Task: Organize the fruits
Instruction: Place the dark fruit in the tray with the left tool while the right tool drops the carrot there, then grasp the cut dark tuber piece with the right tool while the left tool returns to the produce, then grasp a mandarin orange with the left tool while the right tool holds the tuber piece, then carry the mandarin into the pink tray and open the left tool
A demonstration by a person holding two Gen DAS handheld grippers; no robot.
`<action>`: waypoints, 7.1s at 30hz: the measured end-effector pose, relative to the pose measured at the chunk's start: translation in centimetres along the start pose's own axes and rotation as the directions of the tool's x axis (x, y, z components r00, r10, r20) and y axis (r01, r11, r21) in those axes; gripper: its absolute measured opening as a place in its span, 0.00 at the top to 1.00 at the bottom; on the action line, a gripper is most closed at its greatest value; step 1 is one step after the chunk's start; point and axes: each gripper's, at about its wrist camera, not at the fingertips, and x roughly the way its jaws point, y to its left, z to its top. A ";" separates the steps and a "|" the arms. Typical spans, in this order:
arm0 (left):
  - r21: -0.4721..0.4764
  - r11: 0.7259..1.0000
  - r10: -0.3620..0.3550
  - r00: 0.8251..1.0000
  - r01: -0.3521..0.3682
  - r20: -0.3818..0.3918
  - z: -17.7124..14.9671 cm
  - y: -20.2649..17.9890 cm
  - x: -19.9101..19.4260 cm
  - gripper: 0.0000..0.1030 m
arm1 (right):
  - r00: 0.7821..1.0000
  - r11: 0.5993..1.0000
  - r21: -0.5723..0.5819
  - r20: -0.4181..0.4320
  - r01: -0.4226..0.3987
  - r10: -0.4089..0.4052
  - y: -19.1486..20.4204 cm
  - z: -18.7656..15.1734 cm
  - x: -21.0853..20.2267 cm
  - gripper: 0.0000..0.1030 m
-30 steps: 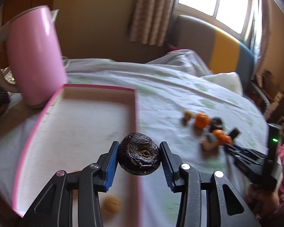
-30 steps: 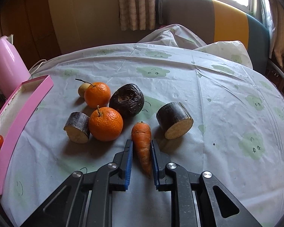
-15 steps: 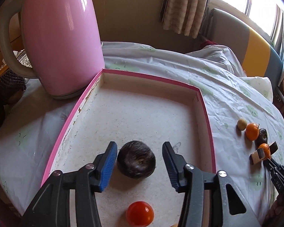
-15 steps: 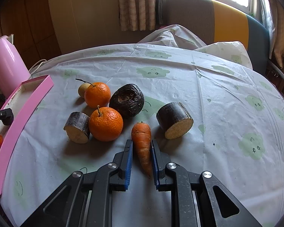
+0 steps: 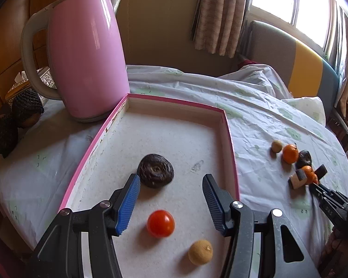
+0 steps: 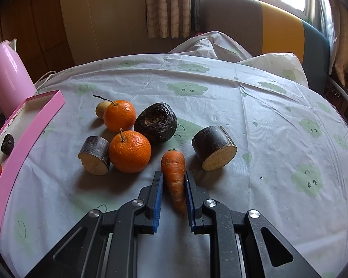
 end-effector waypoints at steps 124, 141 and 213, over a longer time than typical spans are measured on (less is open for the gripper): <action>0.324 0.844 -0.402 0.904 0.428 -0.145 -1.6 -18.8 1.5 0.46 | 0.999 0.976 0.217 0.032 -0.020 0.013 -5.9 1.7 1.0 0.63; 0.374 0.850 -0.327 0.929 0.369 -0.174 0.2 -24.0 6.4 0.46 | 0.998 0.968 0.242 0.015 0.060 -0.065 -6.8 1.4 0.4 0.63; 0.206 0.908 -0.357 0.931 0.364 -0.074 -5.6 -13.5 0.2 0.62 | 0.996 0.991 0.102 0.013 0.086 -0.088 -2.9 -1.2 -0.7 0.64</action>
